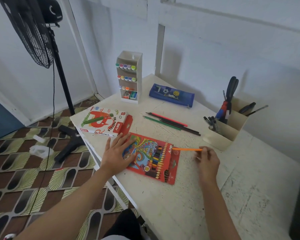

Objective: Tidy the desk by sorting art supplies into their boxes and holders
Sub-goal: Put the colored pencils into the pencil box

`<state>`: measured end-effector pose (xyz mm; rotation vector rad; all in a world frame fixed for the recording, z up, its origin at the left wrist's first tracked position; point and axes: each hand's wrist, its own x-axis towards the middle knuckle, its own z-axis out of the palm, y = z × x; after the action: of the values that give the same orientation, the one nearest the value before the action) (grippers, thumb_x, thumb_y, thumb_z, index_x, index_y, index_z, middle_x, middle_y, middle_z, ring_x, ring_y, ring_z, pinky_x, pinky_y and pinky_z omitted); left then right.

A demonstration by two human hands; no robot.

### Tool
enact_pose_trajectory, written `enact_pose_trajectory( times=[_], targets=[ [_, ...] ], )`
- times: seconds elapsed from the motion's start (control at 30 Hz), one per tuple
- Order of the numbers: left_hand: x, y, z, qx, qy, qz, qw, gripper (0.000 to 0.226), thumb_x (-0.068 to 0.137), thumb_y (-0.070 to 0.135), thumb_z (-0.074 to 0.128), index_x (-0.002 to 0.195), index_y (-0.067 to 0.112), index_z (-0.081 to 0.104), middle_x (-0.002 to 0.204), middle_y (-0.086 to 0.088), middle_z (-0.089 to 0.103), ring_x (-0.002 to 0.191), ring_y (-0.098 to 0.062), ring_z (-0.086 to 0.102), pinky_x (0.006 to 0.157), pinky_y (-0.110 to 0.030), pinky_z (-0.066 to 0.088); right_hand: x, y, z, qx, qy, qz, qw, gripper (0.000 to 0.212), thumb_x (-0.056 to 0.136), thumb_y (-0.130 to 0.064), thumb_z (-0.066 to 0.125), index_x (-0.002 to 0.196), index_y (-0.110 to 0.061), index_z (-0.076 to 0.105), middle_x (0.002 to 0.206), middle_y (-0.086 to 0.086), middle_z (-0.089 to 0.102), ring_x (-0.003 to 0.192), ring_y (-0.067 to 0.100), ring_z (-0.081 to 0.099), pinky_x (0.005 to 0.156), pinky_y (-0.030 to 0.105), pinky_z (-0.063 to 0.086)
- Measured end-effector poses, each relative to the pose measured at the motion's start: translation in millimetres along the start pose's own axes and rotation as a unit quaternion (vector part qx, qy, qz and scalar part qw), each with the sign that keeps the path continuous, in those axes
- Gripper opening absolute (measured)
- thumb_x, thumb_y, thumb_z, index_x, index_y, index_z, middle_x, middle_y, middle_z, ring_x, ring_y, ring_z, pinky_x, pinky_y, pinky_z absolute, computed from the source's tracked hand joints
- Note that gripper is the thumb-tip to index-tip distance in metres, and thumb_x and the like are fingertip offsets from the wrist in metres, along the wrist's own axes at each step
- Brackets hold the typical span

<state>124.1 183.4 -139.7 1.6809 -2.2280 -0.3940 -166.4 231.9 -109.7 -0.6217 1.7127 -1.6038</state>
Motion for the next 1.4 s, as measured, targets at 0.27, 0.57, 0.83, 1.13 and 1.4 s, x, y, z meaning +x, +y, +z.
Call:
enact_pose_trajectory(
  times=[0.27, 0.57, 0.83, 1.13, 1.4],
  targets=[
    [-0.5, 0.5, -0.1, -0.004, 0.001, 0.002, 1.000, 0.074, 0.075, 0.075, 0.024, 0.142, 0.045, 0.029, 0.155, 0.016, 0.020, 0.144, -0.005, 0.003, 0.116, -0.043, -0.009, 7.1, -2.8, 0.7, -0.273, -0.206, -0.107, 0.934, 0.019, 0.081, -0.005, 0.069, 0.086, -0.023, 0.073, 0.089, 0.000, 0.063, 0.077, 0.006, 0.054, 0.065, 0.014, 0.040],
    [0.4, 0.5, -0.1, 0.000, -0.003, 0.000, 1.000, 0.075, 0.075, 0.075, 0.023, 0.143, 0.044, 0.029, 0.155, 0.016, 0.019, 0.145, -0.006, 0.003, 0.116, -0.043, -0.008, -0.8, 6.7, 33.0, -0.346, -0.208, -0.149, 0.903, 0.020, 0.079, -0.008, 0.072, 0.078, -0.028, 0.067, 0.086, -0.008, 0.065, 0.083, 0.010, 0.056, 0.071, 0.028, 0.048],
    [-0.4, 0.6, 0.1, -0.013, 0.010, 0.006, 1.000, 0.075, 0.075, 0.074, 0.025, 0.142, 0.041, 0.033, 0.154, 0.014, 0.023, 0.145, -0.008, 0.006, 0.116, -0.044, -0.006, 6.1, 11.3, 26.9, -0.335, -0.209, -0.140, 0.908, 0.008, 0.078, -0.011, 0.074, 0.086, -0.014, 0.074, 0.093, 0.001, 0.053, 0.090, 0.015, 0.051, 0.068, 0.019, 0.040],
    [-1.0, 1.6, -1.8, -0.006, 0.002, 0.000, 1.000, 0.076, 0.074, 0.075, 0.023, 0.142, 0.043, 0.031, 0.155, 0.015, 0.020, 0.145, -0.007, 0.004, 0.116, -0.042, -0.010, 1.0, 22.2, 29.6, -0.342, -0.187, -0.144, 0.910, 0.010, 0.075, -0.011, 0.076, 0.081, -0.019, 0.075, 0.090, -0.003, 0.053, 0.093, 0.016, 0.048, 0.064, 0.016, 0.035],
    [-1.4, 2.3, -1.0, -0.004, 0.007, 0.002, 1.000, 0.075, 0.075, 0.075, 0.023, 0.142, 0.043, 0.032, 0.154, 0.015, 0.022, 0.144, -0.007, 0.005, 0.116, -0.042, -0.009, -0.8, 21.0, 20.9, -0.311, -0.216, -0.153, 0.913, 0.009, 0.082, -0.011, 0.071, 0.088, -0.015, 0.074, 0.094, 0.000, 0.057, 0.088, 0.011, 0.053, 0.068, 0.011, 0.038]
  ],
)
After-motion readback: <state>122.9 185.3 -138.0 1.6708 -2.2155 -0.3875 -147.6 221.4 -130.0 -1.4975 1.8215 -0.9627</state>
